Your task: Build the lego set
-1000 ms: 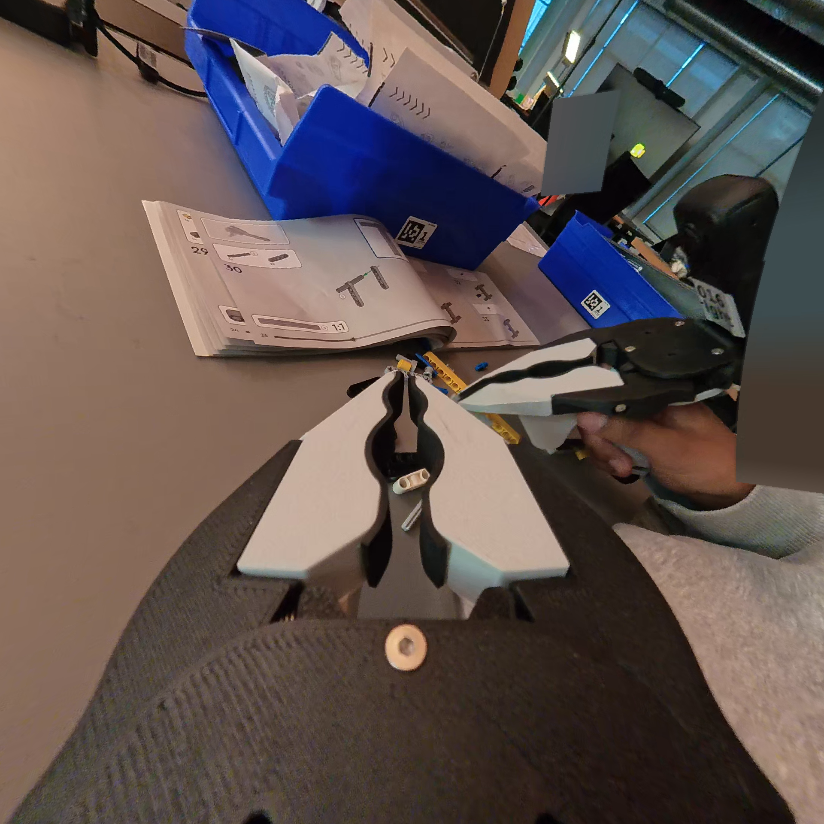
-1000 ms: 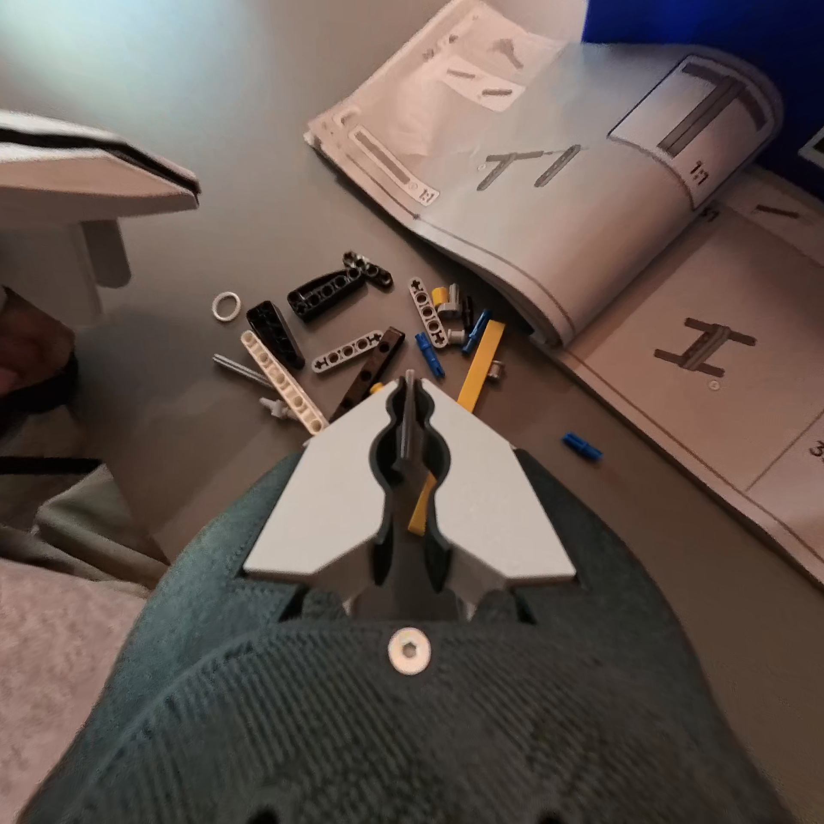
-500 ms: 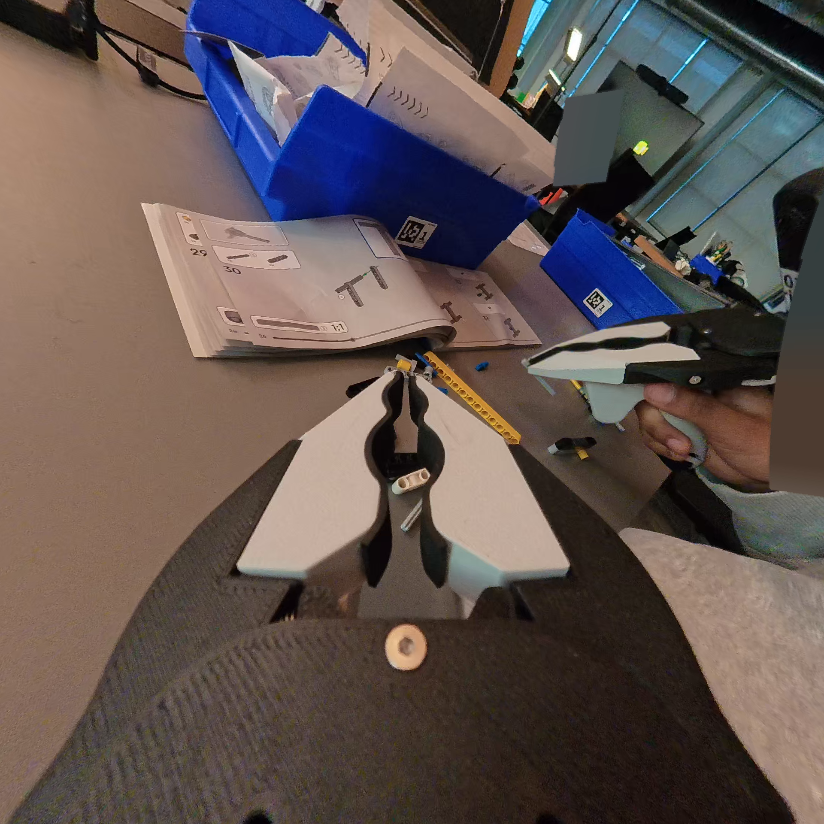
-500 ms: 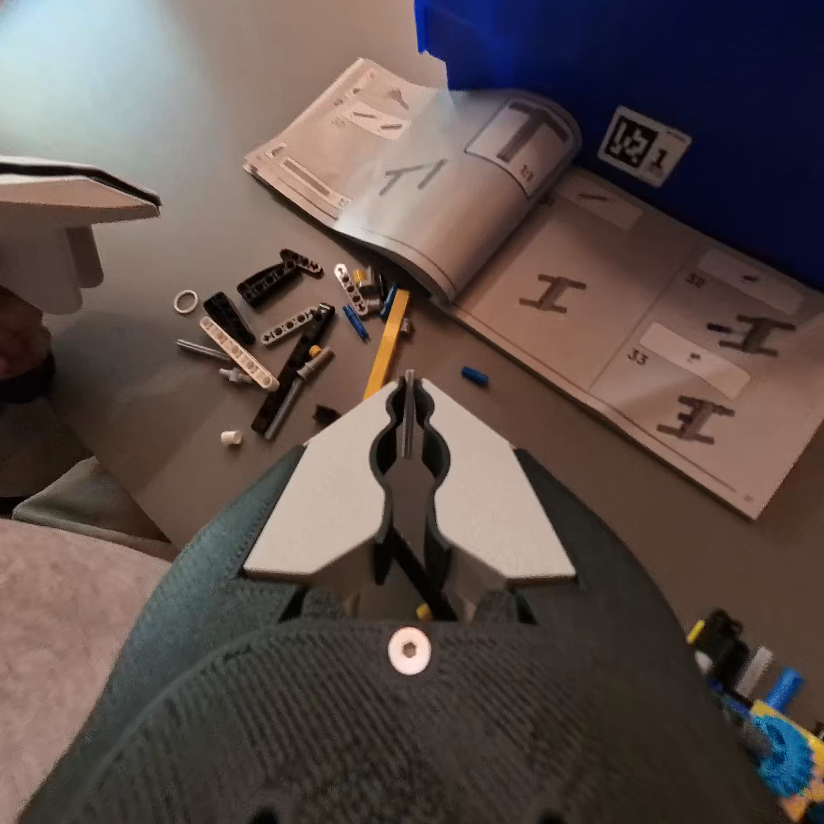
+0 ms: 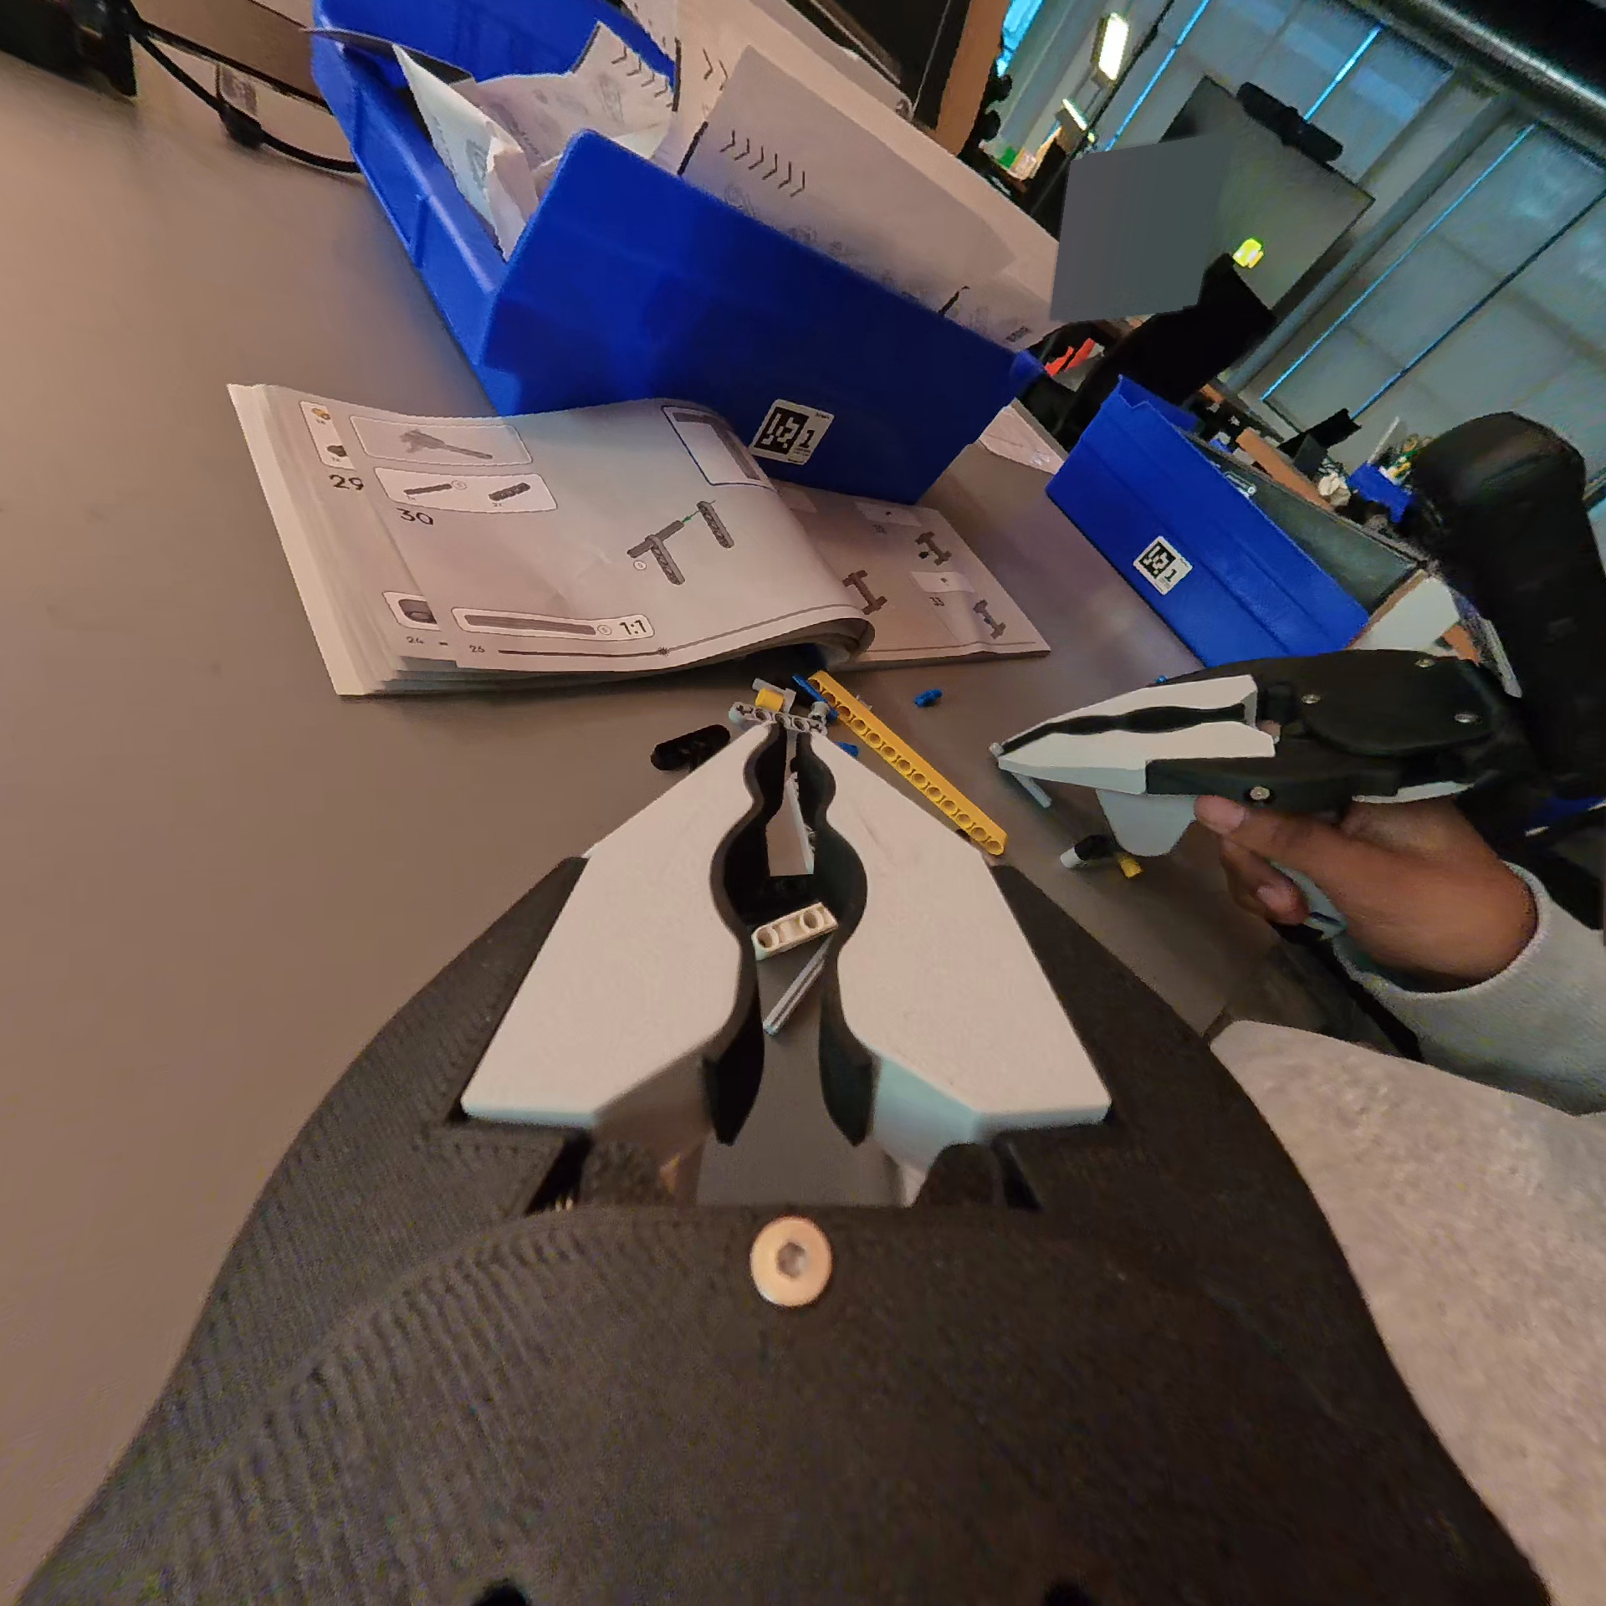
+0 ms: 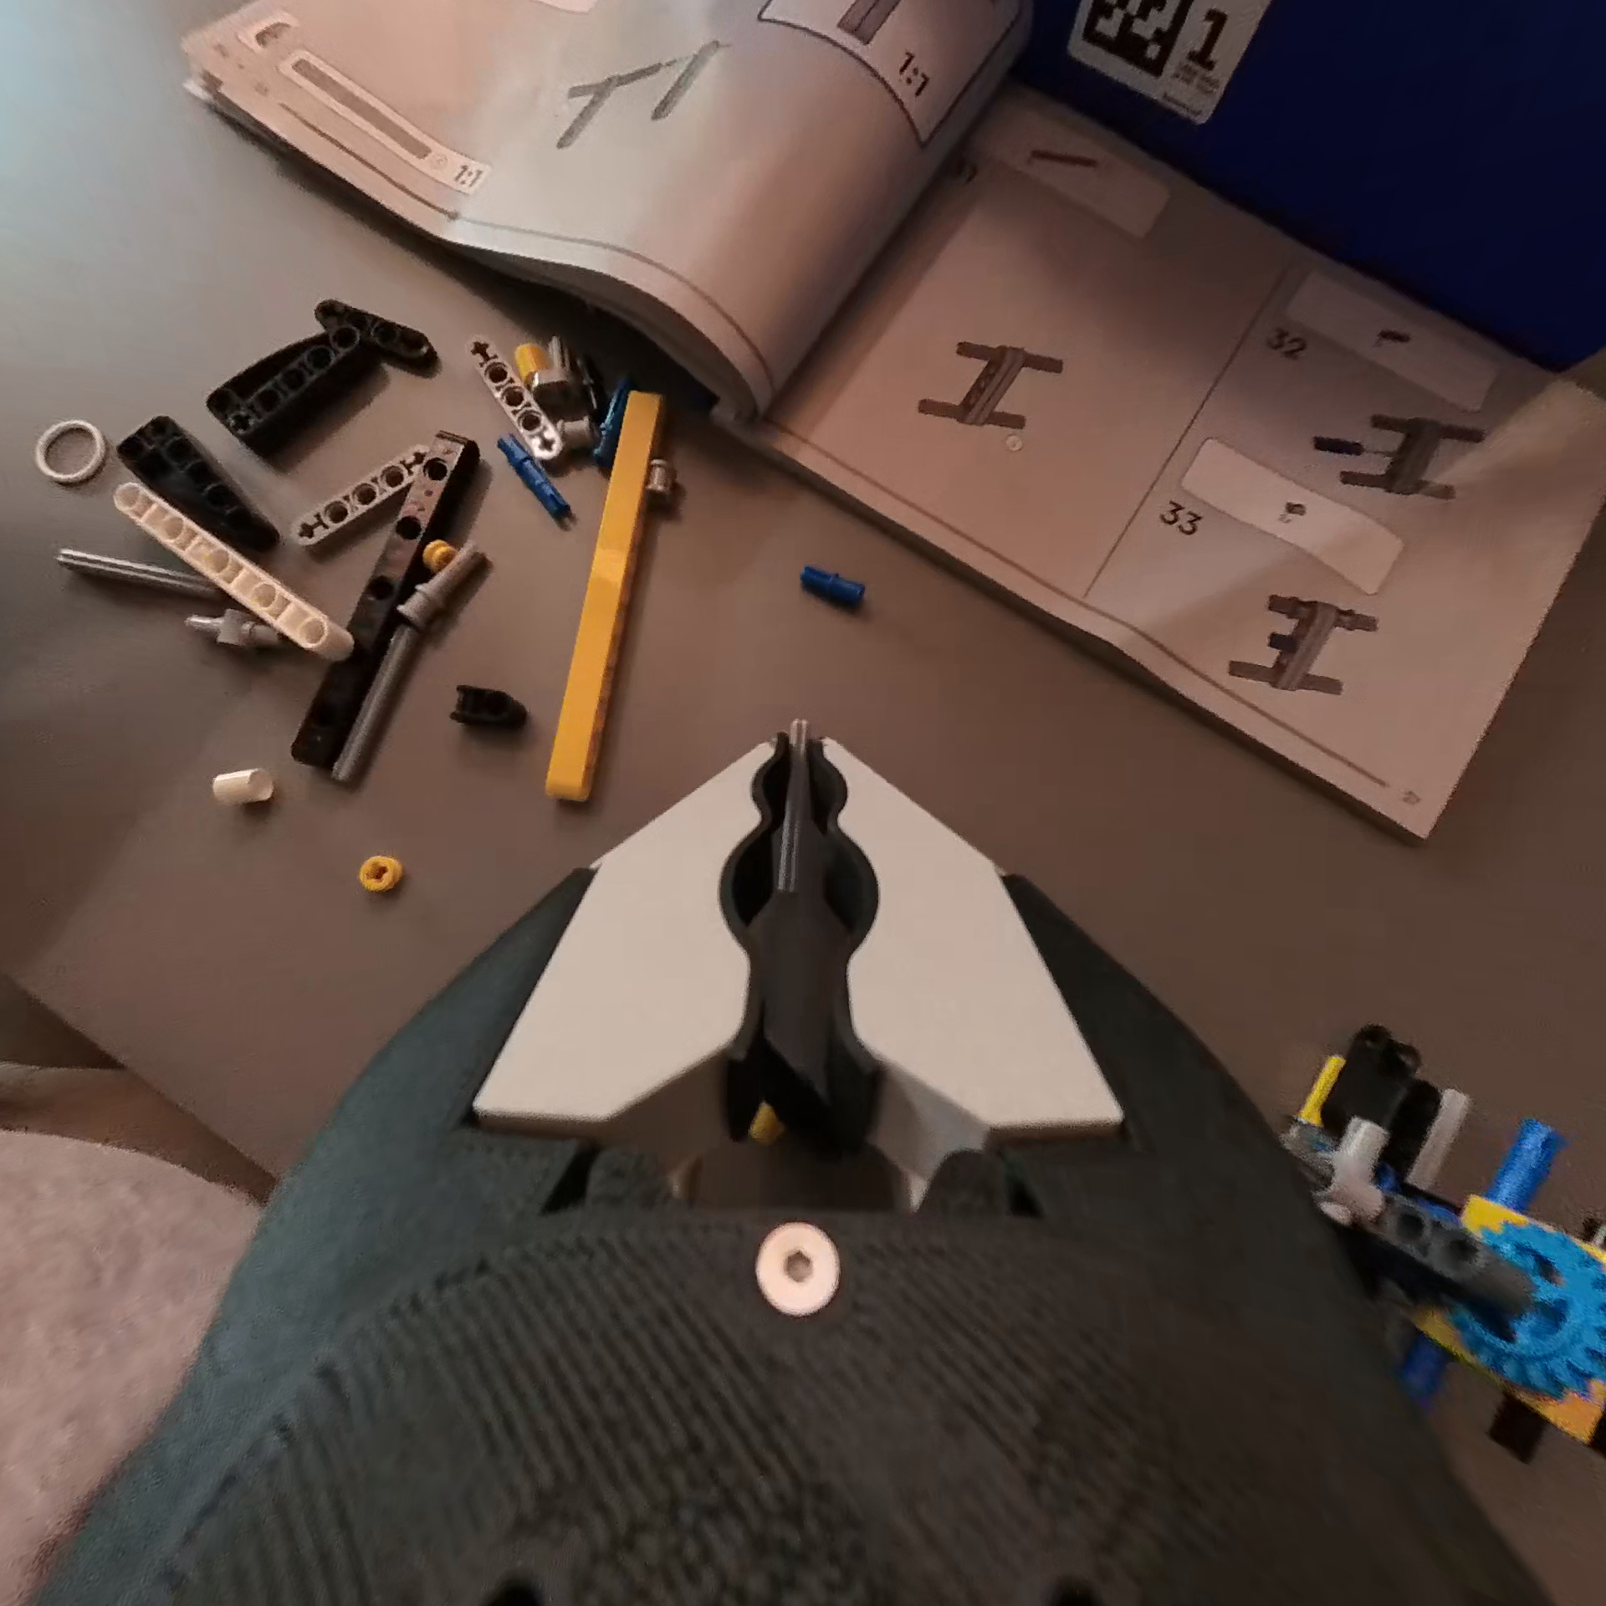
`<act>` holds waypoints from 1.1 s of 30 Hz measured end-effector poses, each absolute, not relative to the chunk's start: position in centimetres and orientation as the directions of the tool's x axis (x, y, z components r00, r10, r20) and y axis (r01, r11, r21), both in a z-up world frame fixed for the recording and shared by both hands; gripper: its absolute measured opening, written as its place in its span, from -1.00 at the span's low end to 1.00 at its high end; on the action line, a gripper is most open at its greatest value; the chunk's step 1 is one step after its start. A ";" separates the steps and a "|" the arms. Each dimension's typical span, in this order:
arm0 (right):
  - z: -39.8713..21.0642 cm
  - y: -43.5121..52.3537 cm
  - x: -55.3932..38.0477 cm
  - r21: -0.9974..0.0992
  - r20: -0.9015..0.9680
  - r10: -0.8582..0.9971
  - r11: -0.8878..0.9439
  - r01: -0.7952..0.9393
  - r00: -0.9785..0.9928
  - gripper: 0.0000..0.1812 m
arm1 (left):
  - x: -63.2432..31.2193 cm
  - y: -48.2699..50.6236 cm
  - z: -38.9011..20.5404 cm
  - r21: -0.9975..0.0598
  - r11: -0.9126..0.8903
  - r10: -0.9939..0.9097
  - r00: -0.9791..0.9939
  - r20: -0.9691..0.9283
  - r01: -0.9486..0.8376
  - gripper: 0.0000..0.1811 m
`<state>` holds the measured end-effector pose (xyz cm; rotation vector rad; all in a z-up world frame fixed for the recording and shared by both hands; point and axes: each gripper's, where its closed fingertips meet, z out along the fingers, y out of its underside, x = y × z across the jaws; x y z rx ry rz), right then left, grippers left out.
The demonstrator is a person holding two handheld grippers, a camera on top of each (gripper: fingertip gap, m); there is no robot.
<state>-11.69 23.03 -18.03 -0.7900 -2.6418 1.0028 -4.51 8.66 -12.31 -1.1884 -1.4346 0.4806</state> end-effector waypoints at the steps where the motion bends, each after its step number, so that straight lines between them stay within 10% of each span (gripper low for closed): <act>1: -18.0 23.1 -11.7 -0.666 -0.003 0.553 0.621 0.414 -0.833 -0.95 | -4.5 8.7 -12.3 -0.832 0.400 0.856 0.167 0.489 0.385 -0.99; 24: -16.9 20.0 -7.2 -0.704 -0.064 0.483 0.598 0.382 -0.873 -0.59 | -4.5 10.4 -12.1 -0.862 0.319 0.887 0.197 0.418 0.394 -0.99; 33: -17.9 18.5 -8.2 -0.650 -0.087 0.513 0.620 0.439 -0.854 -0.81 | -4.5 10.8 -11.8 -0.867 0.317 0.884 0.211 0.417 0.385 -0.99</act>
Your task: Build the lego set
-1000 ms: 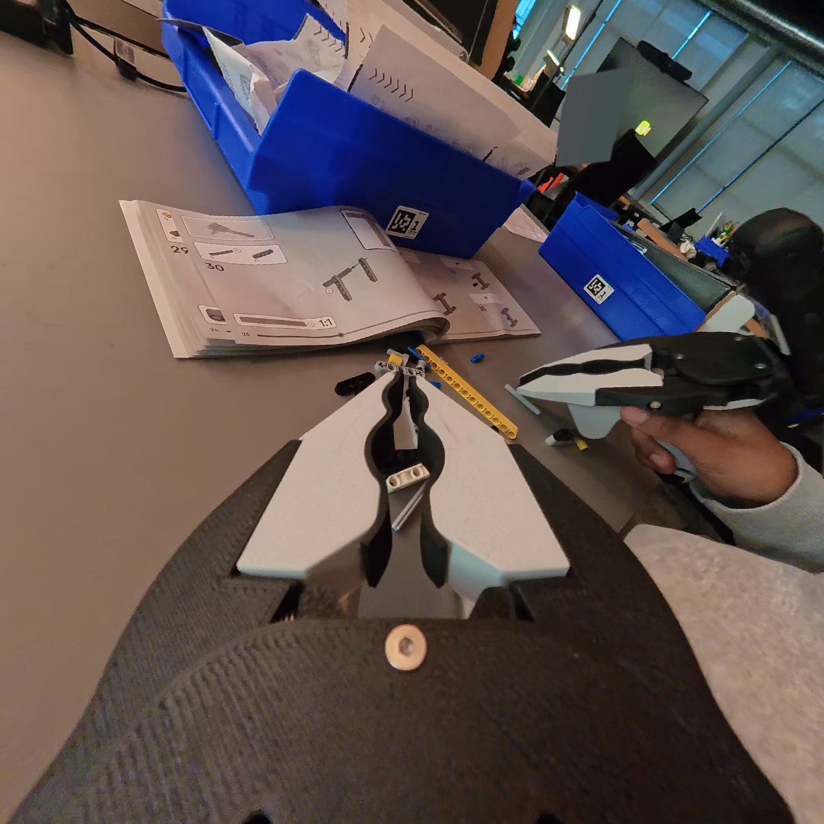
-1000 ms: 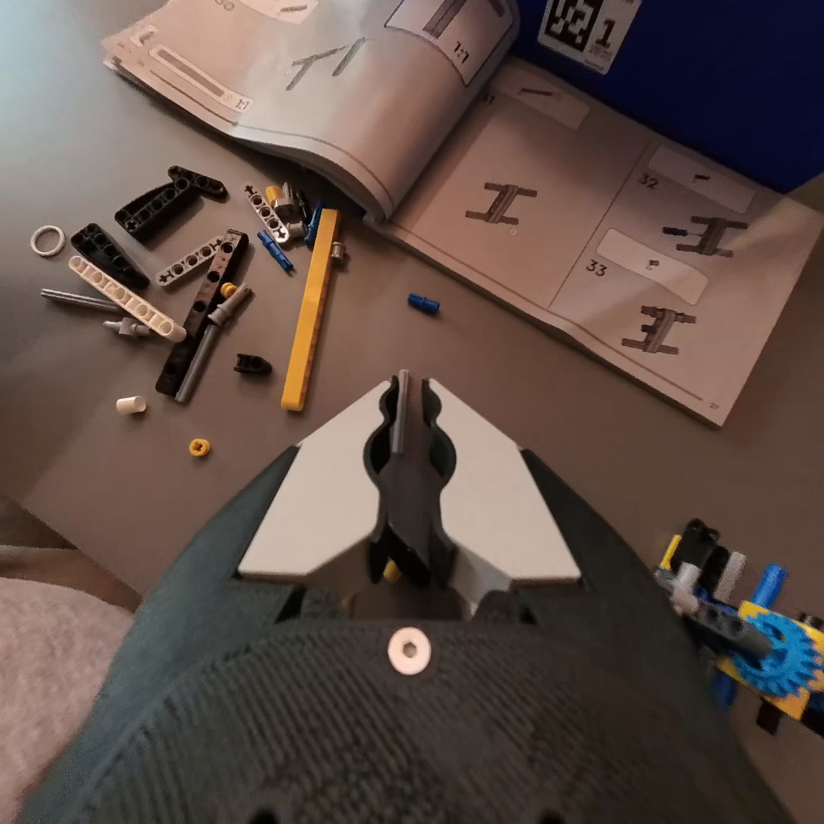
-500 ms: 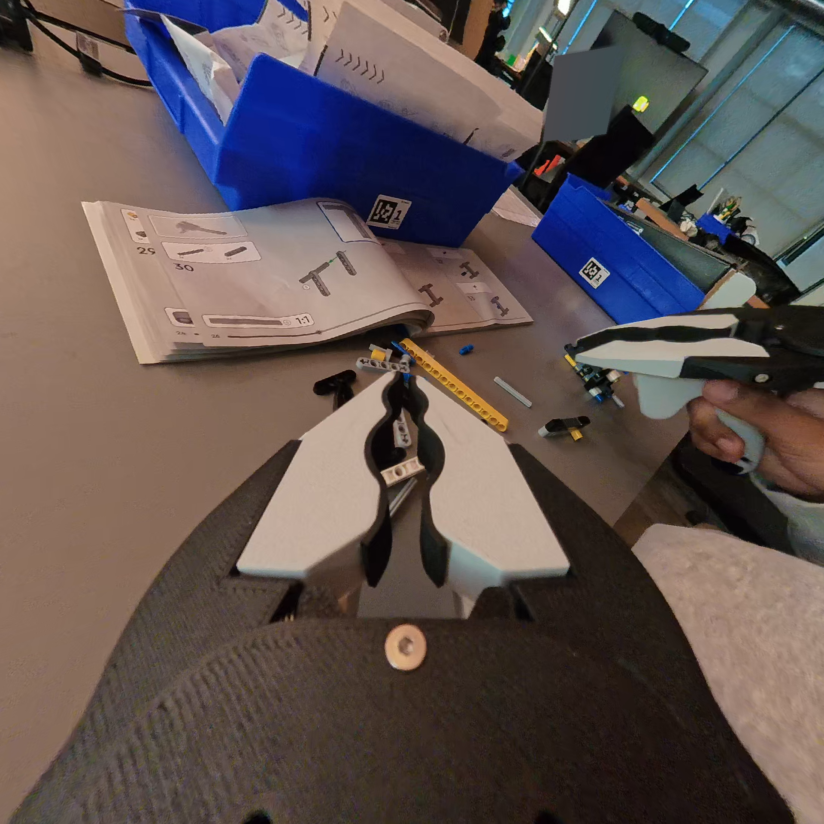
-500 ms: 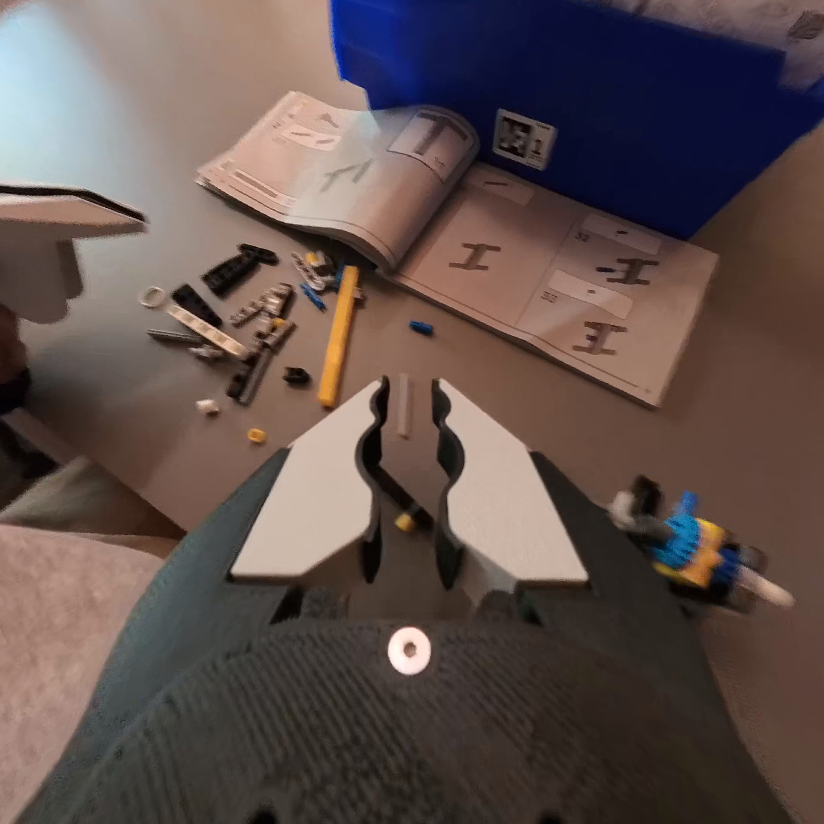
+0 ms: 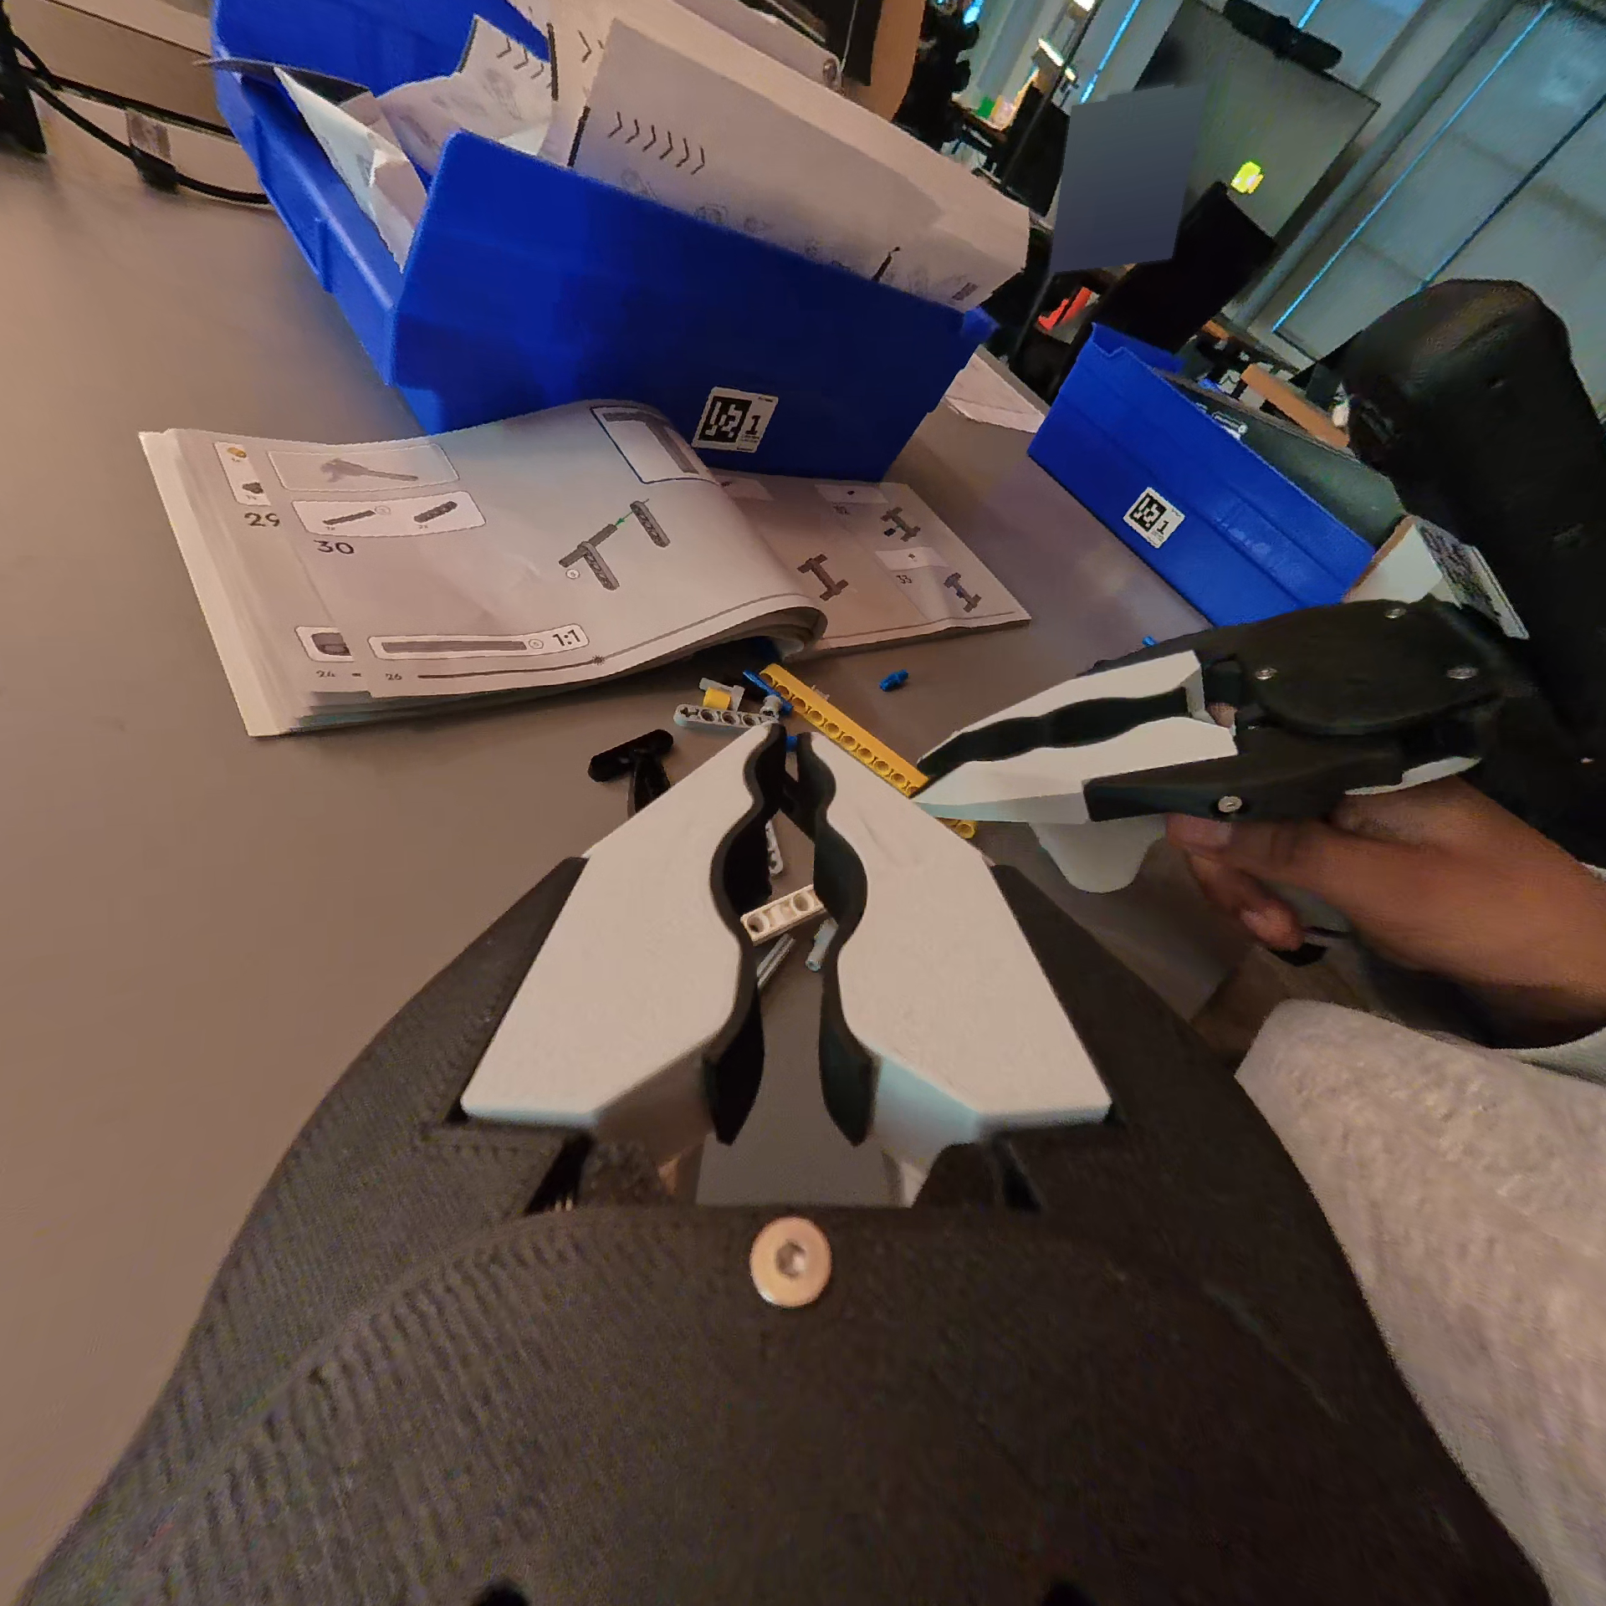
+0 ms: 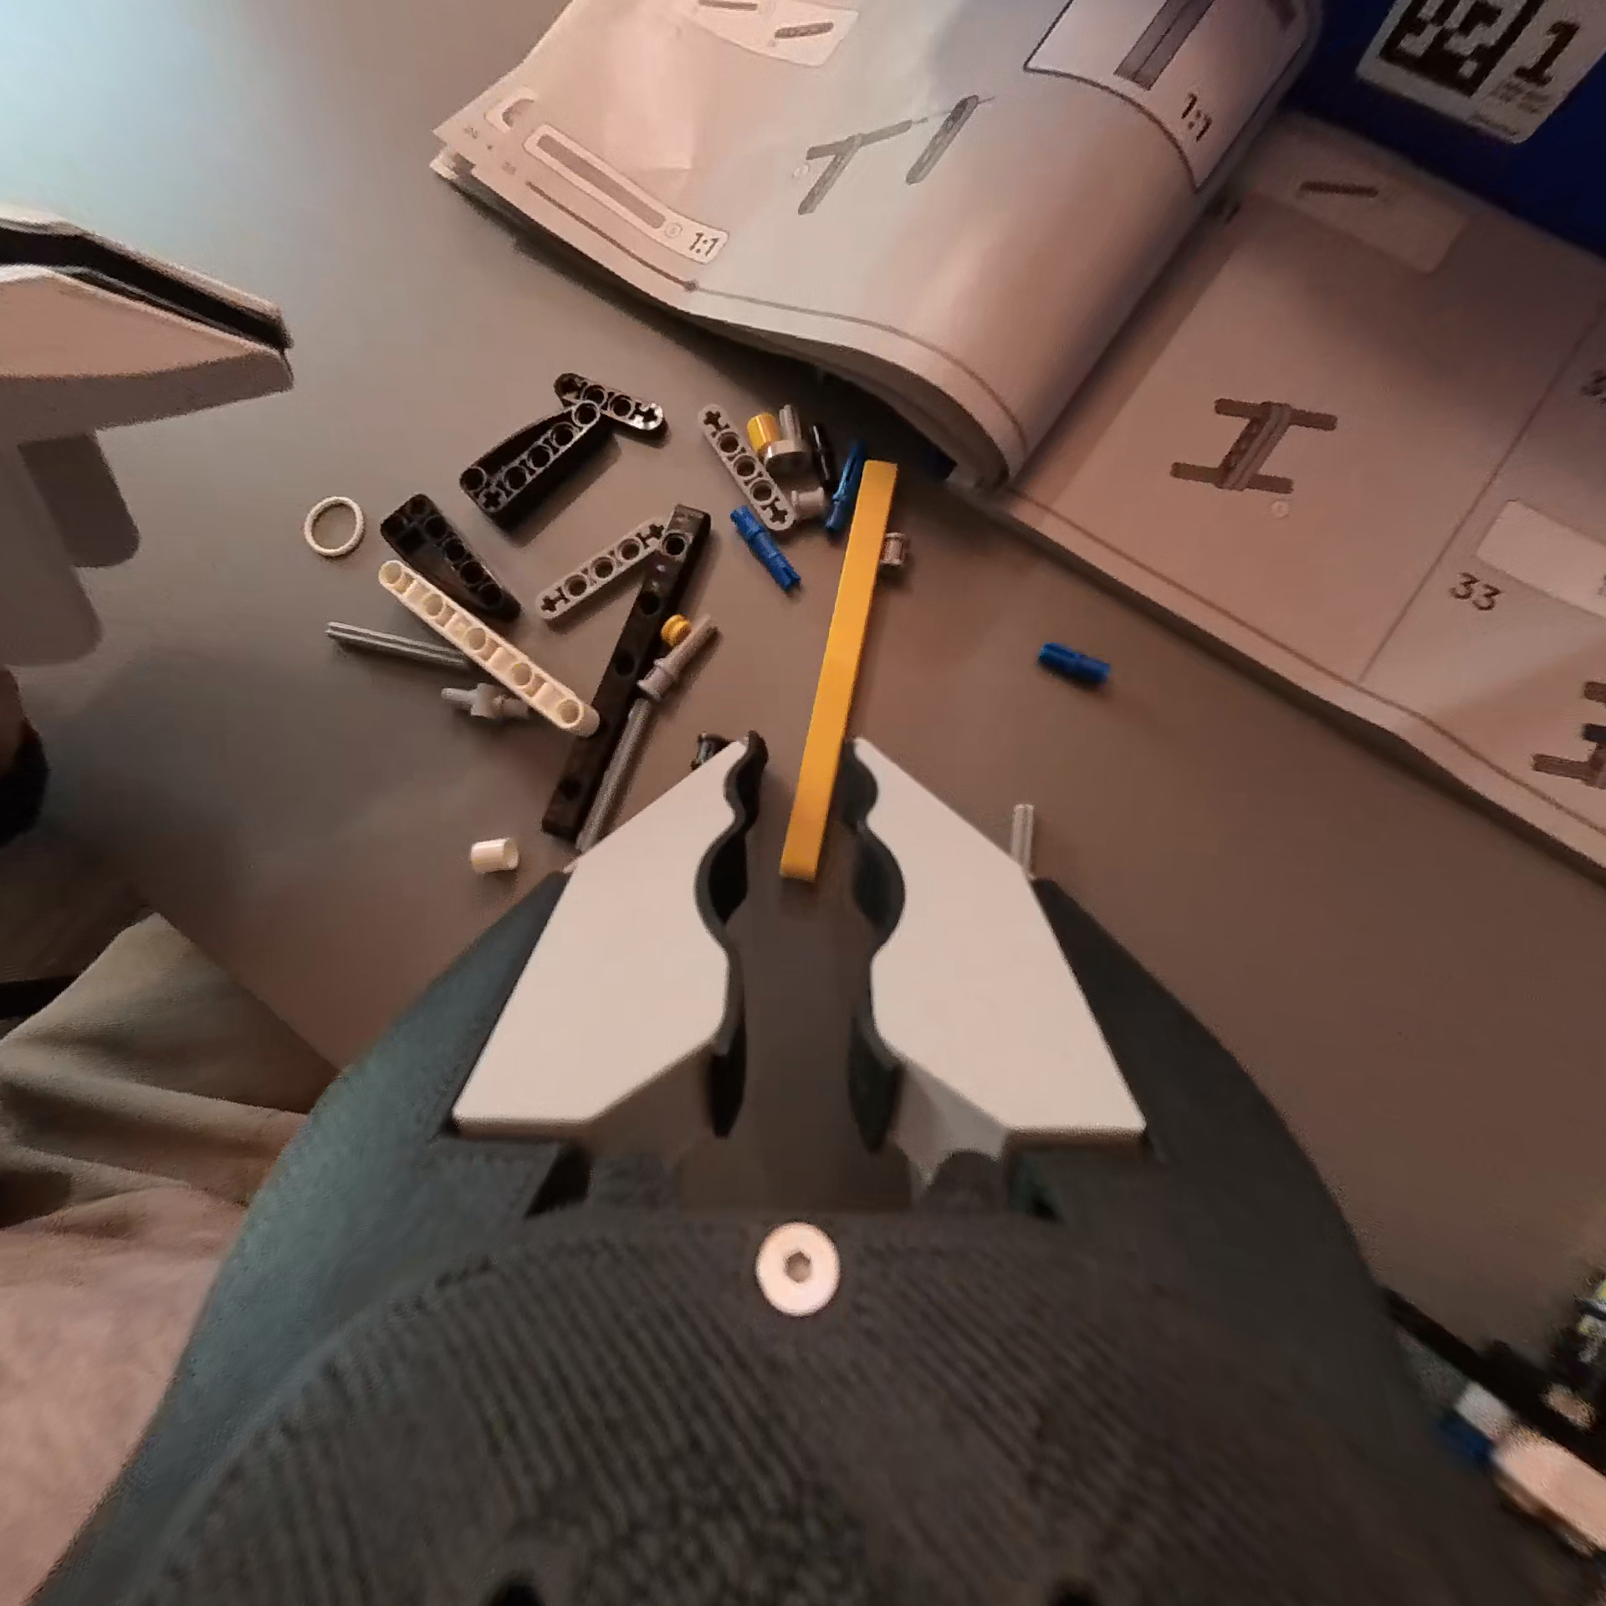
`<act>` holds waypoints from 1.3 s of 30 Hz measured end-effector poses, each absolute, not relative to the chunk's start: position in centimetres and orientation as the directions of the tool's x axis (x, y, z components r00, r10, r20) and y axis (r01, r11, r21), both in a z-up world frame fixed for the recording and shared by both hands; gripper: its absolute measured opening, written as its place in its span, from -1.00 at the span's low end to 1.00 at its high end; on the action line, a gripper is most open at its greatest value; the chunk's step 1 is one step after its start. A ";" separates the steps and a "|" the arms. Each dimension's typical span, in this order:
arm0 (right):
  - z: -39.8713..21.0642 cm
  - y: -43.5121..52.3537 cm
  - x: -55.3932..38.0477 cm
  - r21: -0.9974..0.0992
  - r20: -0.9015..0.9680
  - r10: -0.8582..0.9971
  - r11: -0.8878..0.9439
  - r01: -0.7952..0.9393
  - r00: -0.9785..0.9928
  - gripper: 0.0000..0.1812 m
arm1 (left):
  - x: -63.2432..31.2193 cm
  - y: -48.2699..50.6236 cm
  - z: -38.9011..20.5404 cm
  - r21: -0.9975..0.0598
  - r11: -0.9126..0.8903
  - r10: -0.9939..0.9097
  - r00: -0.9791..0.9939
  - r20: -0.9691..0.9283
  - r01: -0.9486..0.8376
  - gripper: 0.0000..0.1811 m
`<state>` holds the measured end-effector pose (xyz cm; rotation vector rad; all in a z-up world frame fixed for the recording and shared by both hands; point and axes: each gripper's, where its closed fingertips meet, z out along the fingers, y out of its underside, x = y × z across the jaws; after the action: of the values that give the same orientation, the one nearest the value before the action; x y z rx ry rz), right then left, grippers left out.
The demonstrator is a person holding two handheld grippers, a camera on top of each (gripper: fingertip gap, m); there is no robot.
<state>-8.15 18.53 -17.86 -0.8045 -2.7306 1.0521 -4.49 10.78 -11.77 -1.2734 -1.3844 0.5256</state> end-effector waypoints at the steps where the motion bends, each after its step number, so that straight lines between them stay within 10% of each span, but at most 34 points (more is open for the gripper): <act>1: -17.9 18.5 -8.0 -0.652 -0.083 0.515 0.620 0.438 -0.853 -0.83 | -4.5 10.8 -11.7 -0.868 0.317 0.884 0.212 0.417 0.383 -0.99; 39: -16.9 18.6 -6.3 -0.682 -0.164 0.535 0.546 0.487 -0.829 -0.82 | -4.2 10.8 -11.2 -0.857 0.357 0.860 0.228 0.457 0.372 -0.96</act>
<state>-6.31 18.63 -16.90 -0.8959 -2.7061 1.1631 -4.21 10.77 -11.18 -1.2307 -1.3668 0.4907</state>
